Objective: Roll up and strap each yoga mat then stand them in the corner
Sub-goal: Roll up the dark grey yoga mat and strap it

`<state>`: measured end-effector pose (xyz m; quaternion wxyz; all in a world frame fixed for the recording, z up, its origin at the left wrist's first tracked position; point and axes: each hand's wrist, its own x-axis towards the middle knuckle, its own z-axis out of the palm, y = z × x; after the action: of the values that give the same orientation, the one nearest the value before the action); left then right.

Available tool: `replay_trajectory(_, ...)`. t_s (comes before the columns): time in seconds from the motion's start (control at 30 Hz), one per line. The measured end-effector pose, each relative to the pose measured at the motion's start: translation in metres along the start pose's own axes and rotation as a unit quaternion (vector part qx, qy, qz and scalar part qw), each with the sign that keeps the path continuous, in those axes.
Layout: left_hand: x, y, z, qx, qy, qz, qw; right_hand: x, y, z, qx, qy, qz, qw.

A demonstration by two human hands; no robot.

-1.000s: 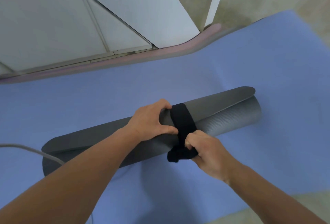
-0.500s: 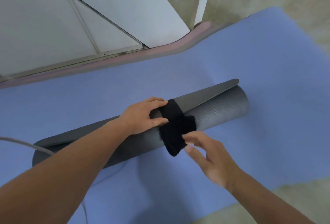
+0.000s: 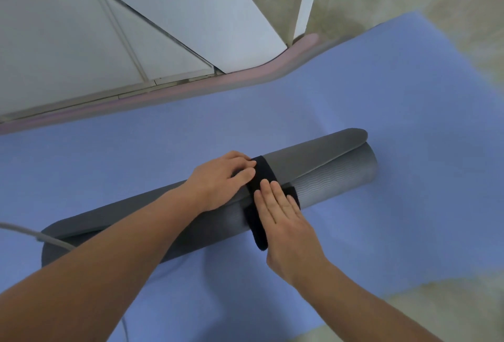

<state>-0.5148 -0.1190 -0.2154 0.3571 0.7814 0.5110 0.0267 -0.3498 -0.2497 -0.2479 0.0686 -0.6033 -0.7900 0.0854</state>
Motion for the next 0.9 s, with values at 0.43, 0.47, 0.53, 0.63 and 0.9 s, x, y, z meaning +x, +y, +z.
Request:
replay_trajectory(0.43,0.024,0.044,0.021,0.17,-0.07,-0.104,0.977,-0.03,-0.014,0.023,0.078,-0.102,0.039,0.991)
replay_trajectory(0.47,0.023,0.044,0.022,0.185,-0.067,-0.101,0.975,-0.029,-0.012,0.019,0.088,-0.111,0.028,0.99)
replay_trajectory(0.53,0.022,0.045,0.024,0.205,-0.052,-0.094,0.973,-0.027,-0.004,0.008,0.123,-0.128,0.011,0.984)
replay_trajectory(0.63,0.018,0.048,0.025,0.215,-0.037,-0.092,0.972,-0.029,0.006,-0.01,0.292,-0.04,0.058,0.954)
replay_trajectory(0.9,0.022,0.053,0.009,0.125,-0.089,-0.108,0.982,-0.015,0.021,-0.022,0.688,0.015,0.489,0.536)
